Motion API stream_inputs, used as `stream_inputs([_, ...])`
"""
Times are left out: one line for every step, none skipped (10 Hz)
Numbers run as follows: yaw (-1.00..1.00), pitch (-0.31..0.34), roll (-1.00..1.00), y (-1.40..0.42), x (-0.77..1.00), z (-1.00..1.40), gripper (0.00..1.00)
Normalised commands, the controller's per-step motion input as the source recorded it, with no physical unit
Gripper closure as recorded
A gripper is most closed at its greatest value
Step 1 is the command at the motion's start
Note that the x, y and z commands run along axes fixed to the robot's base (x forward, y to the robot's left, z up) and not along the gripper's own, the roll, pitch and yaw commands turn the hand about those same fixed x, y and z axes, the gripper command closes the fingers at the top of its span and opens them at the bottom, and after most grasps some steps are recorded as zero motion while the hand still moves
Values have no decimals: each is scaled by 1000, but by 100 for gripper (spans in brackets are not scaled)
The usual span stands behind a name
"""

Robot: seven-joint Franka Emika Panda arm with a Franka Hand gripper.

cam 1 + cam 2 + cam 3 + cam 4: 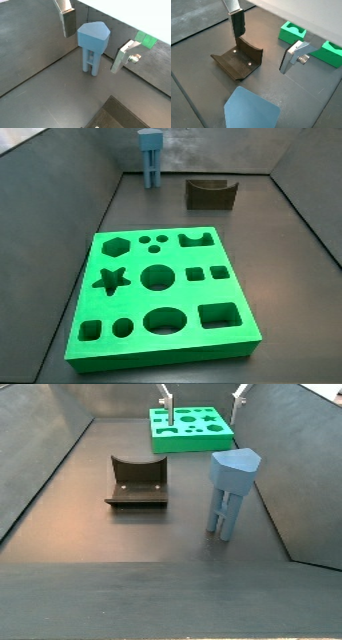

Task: Pick up the 3 prong object. Move up. Move to above the board. Insert the 3 prong object.
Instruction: Pick up the 3 prong object.

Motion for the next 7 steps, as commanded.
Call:
stream_inputs([0,-13,0,54,-226,-34,0])
stream_inputs([0,-27,9,129,-531,-106,0])
stream_inputs([0,-20,33,146,-626,-80,0])
stream_inputs([14,-34,0,194,-617,0,0])
stream_inputs([60,-81,-46,157,-520,0,0])
stream_inputs([106,-101,-91,131,-417,0,0])
stream_inputs([197,-126,-141,71,-203,0,0])
